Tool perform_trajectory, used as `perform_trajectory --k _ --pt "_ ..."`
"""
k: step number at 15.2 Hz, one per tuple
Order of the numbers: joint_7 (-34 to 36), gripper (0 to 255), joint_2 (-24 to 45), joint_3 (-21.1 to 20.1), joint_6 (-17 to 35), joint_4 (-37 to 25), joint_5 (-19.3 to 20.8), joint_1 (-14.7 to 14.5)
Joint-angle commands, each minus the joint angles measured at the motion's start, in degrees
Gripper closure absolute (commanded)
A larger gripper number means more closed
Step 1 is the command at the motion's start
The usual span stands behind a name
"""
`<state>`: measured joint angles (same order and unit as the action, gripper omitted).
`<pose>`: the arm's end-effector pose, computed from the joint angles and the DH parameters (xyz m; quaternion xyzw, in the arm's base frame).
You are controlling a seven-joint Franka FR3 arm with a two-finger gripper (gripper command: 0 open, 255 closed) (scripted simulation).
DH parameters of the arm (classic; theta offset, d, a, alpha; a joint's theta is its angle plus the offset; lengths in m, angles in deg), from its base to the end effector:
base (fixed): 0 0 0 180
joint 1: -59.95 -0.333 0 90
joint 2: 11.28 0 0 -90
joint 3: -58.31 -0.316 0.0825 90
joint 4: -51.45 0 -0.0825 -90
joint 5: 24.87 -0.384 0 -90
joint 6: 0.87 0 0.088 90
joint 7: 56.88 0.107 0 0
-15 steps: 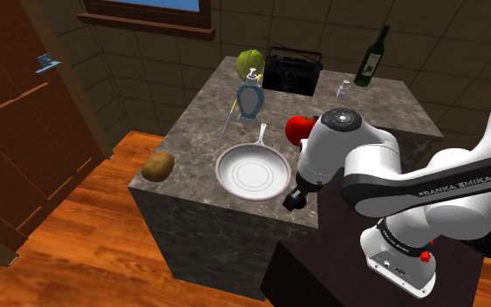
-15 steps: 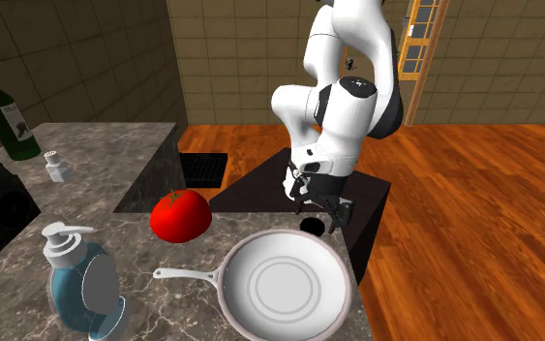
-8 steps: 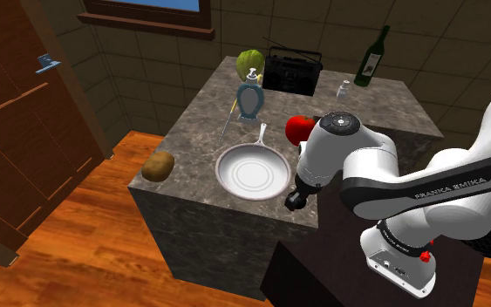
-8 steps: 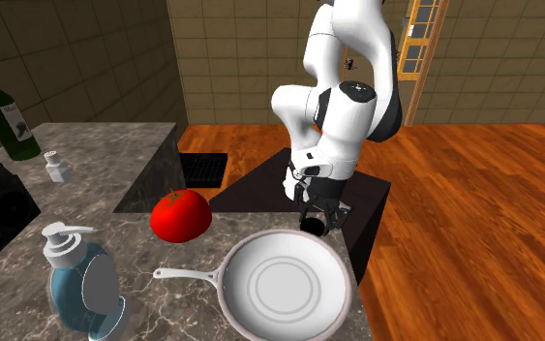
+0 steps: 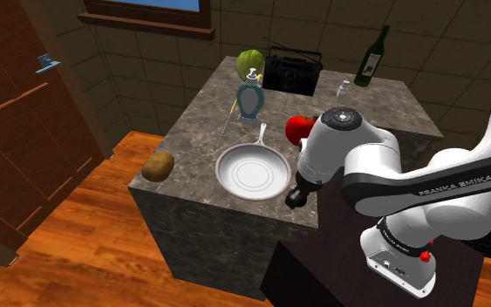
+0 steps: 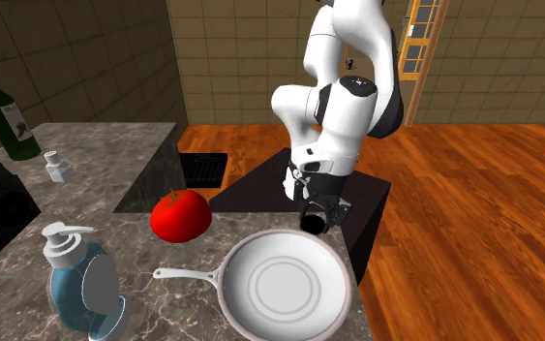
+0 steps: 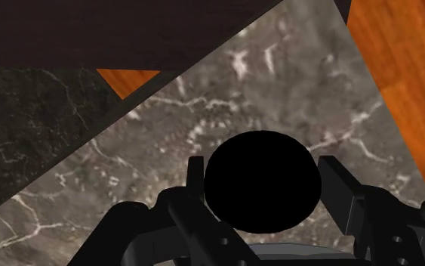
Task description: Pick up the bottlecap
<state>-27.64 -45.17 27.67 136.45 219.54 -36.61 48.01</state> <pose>0.2534 0.1922 0.3098 0.9972 0.0015 0.0451 0.0597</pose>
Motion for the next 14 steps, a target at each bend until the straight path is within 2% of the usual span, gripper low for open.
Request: perform_trajectory --k 1,12,14 --pt "-0.4 255 -1.8 0.7 -2.4 -0.6 -0.1 -0.4" --pt "-2.1 255 -9.1 4.2 -14.3 -5.4 0.8 -1.2" --pt "-2.1 255 -9.2 4.2 -14.5 -5.5 0.9 -1.2"
